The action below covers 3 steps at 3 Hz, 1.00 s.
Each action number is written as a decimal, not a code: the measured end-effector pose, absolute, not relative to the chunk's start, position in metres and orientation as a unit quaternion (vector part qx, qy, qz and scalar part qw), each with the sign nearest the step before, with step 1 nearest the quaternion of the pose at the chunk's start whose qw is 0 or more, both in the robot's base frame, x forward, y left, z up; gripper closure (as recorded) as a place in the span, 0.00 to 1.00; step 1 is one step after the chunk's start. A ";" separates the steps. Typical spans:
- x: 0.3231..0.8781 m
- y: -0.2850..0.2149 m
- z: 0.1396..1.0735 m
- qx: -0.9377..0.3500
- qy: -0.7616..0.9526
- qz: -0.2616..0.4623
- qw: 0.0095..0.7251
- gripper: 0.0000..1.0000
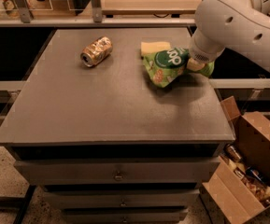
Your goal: Move green rice chip bag near sponge
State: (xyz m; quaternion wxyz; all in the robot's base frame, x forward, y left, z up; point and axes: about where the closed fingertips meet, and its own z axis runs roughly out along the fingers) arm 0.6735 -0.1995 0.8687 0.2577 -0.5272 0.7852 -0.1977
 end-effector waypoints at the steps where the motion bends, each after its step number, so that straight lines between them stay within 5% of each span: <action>1: 0.679 -0.197 0.870 -0.521 0.785 -0.205 0.265 0.15; 2: 0.680 -0.194 0.875 -0.527 0.781 -0.202 0.268 0.00; 3: 0.675 -0.195 0.890 -0.549 0.771 -0.194 0.257 0.00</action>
Offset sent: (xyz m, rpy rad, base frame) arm 0.0076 0.0080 0.0133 0.0048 -0.0229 0.0410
